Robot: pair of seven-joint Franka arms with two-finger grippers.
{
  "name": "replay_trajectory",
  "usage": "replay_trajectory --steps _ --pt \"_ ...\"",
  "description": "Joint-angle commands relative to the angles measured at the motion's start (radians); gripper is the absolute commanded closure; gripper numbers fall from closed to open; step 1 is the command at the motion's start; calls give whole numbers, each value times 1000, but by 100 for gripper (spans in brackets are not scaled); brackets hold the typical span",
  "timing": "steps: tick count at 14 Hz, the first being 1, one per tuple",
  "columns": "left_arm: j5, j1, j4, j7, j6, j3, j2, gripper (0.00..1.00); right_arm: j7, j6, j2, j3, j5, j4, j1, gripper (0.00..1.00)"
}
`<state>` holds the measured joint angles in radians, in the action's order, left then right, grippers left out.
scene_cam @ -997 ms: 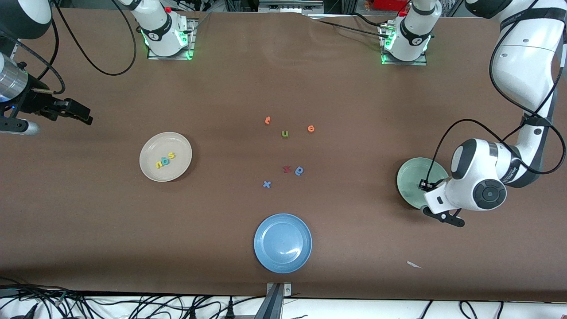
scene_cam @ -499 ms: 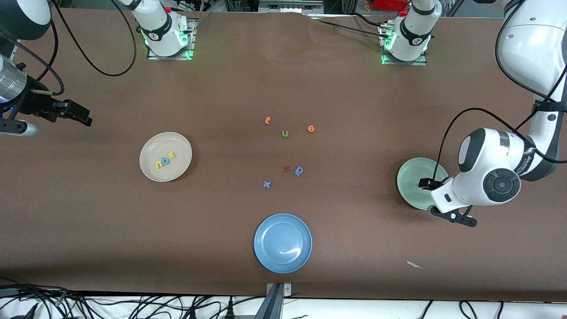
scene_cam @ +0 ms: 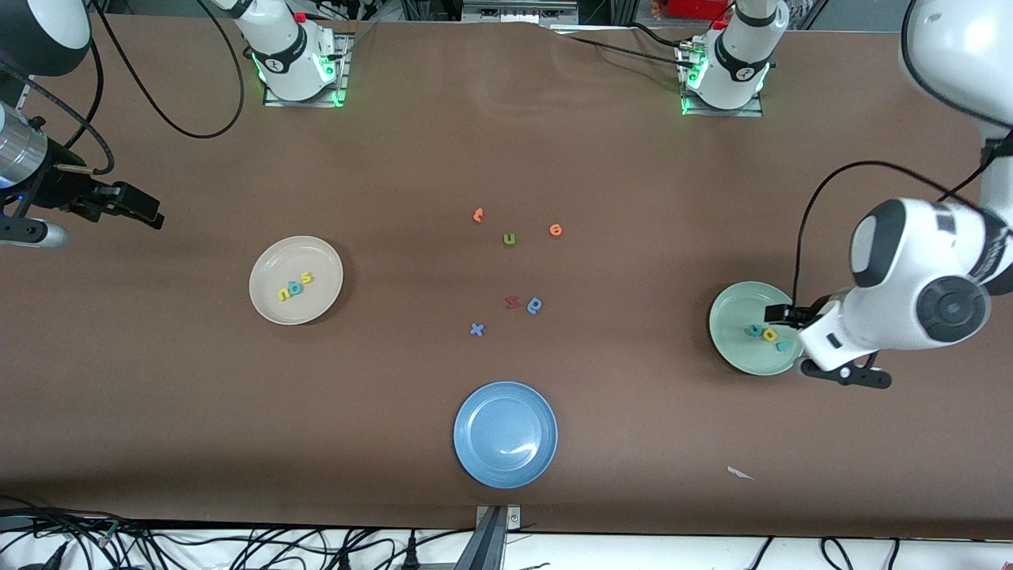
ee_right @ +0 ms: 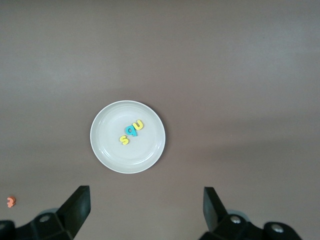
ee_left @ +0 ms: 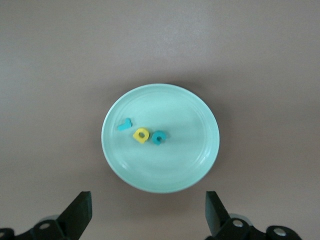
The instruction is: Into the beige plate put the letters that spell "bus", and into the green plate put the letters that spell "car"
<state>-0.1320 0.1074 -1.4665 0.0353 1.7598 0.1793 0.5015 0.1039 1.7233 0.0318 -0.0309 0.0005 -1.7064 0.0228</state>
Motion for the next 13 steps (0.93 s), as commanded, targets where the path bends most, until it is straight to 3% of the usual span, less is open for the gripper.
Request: replay_trajectory --steps 1,2,5,9,13 --pt "84 -67 -164 38 -6 -101 -226 0 0 -8 16 -4 -13 30 5 0" --pt "84 -84 -173 38 -35 -110 -277 0 -1 -8 16 -4 -11 30 5 0" --pt "139 -149 -172 41 -62 -225 -392 0 -6 -10 16 -6 -8 30 3 0" --pt "132 -172 -170 58 -144 -241 -491 0 -7 -10 16 -6 -7 30 3 0" --pt "130 -222 -173 58 -181 -291 -525 0 -7 -8 16 -6 -5 30 3 0"
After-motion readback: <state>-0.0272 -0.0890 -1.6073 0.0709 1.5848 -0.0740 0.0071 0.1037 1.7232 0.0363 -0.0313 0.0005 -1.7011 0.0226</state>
